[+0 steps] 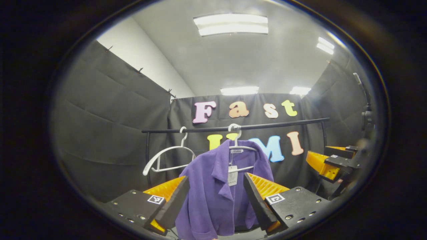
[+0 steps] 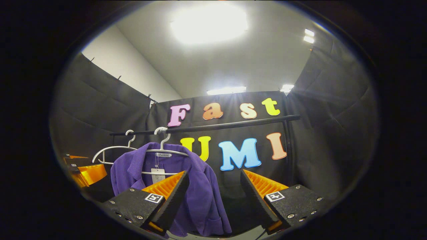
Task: Grasp the clothes on the hanger with both hands and then place them into the laundry hamper below.
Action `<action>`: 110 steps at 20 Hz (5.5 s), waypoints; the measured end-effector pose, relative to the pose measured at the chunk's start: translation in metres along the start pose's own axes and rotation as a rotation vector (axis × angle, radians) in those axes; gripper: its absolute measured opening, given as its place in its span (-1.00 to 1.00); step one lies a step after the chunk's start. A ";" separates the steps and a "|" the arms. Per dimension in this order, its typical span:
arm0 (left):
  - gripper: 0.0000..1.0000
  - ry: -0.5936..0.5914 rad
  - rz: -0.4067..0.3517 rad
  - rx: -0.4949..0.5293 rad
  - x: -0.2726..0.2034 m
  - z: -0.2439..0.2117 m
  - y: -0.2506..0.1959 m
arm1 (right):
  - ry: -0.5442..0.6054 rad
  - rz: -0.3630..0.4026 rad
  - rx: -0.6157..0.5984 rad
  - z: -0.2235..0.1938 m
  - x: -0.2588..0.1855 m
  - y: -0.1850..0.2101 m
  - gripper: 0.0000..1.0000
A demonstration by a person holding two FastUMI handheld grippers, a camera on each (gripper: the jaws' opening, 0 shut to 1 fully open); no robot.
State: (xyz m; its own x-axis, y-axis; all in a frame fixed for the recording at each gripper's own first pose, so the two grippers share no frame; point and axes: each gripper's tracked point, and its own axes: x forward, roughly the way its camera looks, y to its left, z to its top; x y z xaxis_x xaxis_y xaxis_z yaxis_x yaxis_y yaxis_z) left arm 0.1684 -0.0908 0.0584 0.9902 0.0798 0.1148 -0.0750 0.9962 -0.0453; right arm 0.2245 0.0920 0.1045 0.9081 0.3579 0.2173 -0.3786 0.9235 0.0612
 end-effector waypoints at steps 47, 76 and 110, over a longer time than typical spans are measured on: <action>-0.85 0.225 0.178 0.066 0.151 -0.143 0.025 | -0.071 0.131 -0.096 -0.067 0.194 0.036 -0.95; -0.87 -0.039 0.260 0.367 0.160 0.033 0.145 | -0.303 0.010 -0.365 -0.004 0.247 -0.020 -0.89; -0.95 0.176 0.166 0.216 0.100 -0.094 0.164 | 0.211 0.135 -0.191 -0.181 0.156 -0.001 -0.89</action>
State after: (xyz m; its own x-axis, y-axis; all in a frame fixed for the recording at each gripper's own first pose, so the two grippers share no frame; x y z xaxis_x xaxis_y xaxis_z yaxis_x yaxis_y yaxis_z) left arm 0.2658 0.0772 -0.0313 0.9662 0.2527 -0.0506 -0.2415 0.9564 0.1644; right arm 0.3990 0.1714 -0.0380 0.8763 0.4817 0.0030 -0.4764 0.8676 -0.1428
